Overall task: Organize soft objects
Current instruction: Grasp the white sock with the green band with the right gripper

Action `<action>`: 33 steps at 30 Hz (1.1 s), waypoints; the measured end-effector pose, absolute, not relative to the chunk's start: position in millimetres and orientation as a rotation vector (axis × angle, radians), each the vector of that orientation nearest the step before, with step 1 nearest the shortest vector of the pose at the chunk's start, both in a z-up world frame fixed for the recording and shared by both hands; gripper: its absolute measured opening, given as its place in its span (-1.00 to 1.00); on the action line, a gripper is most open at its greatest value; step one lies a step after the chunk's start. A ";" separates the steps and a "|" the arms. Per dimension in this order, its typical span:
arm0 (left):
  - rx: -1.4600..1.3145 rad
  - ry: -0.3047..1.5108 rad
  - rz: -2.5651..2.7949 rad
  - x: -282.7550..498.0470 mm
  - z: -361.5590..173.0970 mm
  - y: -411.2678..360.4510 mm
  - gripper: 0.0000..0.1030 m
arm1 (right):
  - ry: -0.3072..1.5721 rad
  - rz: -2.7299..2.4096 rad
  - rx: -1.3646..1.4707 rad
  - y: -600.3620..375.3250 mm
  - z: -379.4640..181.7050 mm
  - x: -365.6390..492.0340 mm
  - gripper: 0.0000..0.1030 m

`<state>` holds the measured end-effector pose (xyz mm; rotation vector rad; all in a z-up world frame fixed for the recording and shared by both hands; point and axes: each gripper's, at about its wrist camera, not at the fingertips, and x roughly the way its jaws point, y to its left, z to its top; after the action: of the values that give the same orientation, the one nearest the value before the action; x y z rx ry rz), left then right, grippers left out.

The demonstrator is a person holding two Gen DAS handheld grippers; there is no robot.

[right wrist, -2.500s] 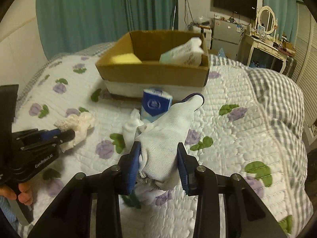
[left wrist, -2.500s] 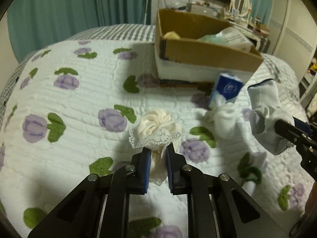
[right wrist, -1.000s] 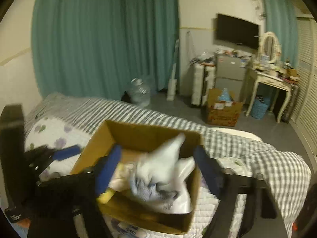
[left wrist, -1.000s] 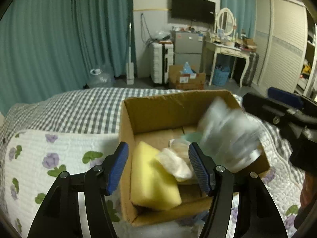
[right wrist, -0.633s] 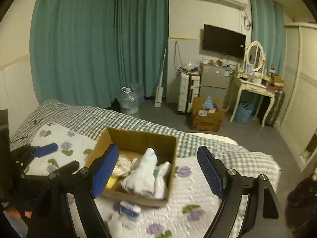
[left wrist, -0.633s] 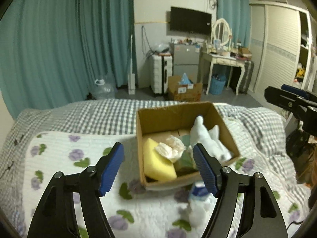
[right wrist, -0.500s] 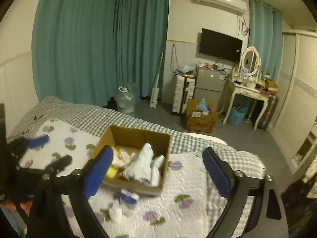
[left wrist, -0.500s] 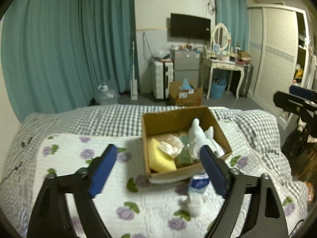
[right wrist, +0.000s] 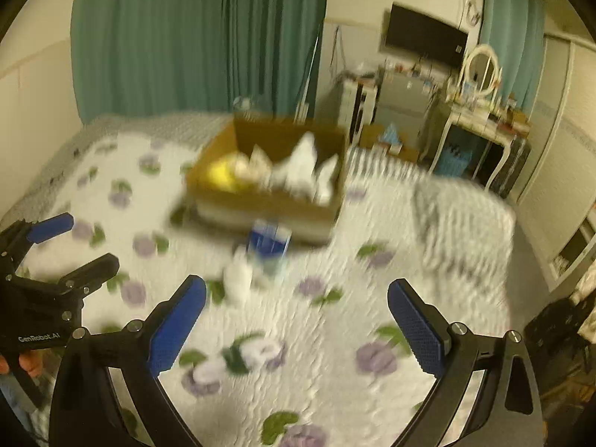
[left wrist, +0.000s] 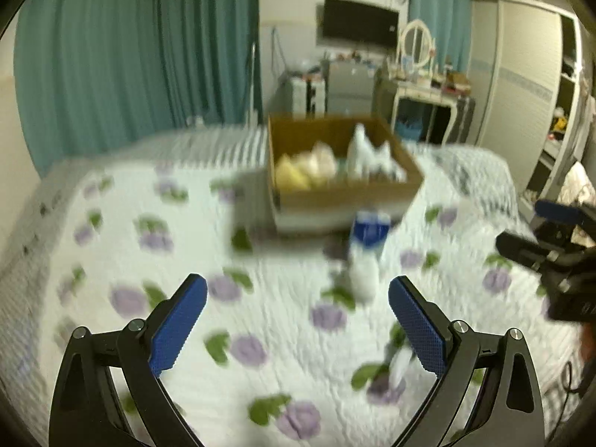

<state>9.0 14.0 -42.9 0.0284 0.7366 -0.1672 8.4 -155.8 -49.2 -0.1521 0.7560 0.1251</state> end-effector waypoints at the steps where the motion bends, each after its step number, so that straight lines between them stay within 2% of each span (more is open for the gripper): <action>1: 0.028 0.751 -0.171 8.1 -51.0 14.7 0.94 | 0.788 0.120 -0.146 -155.1 -66.7 10.1 0.91; 8: 0.066 0.818 -0.112 5.0 -98.4 15.2 0.94 | 1.011 0.163 -0.146 -136.0 -161.5 27.3 0.91; 14: 0.020 0.838 -0.110 8.5 -107.1 23.1 0.94 | 1.121 0.204 -0.102 -119.1 -198.1 43.2 0.89; 17: 0.034 0.845 -0.107 9.4 -109.7 20.3 0.94 | 1.136 0.235 -0.122 -106.5 -205.1 43.5 0.69; 18: 0.040 0.845 -0.109 9.0 -109.7 19.1 0.94 | 1.134 0.242 -0.138 -102.6 -207.9 42.8 0.56; 19: 0.043 0.846 -0.109 9.1 -109.4 18.5 0.94 | 1.129 0.248 -0.159 -98.7 -207.8 42.3 0.36; 20: 0.045 0.847 -0.108 8.8 -109.1 17.9 0.94 | 1.127 0.261 -0.167 -96.0 -207.2 41.4 0.24; 22: 0.046 0.853 -0.101 9.5 -108.8 17.5 0.93 | 1.117 0.291 -0.160 -95.7 -202.7 38.5 -0.30; 23: 0.048 0.856 -0.098 10.1 -108.5 17.1 0.93 | 1.113 0.305 -0.154 -95.8 -199.7 37.1 -0.34; 24: 0.053 0.858 -0.094 10.2 -107.9 16.0 0.93 | 1.105 0.311 -0.155 -96.6 -196.0 35.3 -0.48; 33: 0.018 0.878 -0.099 29.5 -88.0 -3.8 0.93 | 0.953 0.301 -0.125 -133.8 -114.4 50.4 -0.48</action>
<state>29.5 -3.8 -88.0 0.0179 0.8784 -0.0990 50.4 -133.8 -114.4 -0.1255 0.9531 0.3007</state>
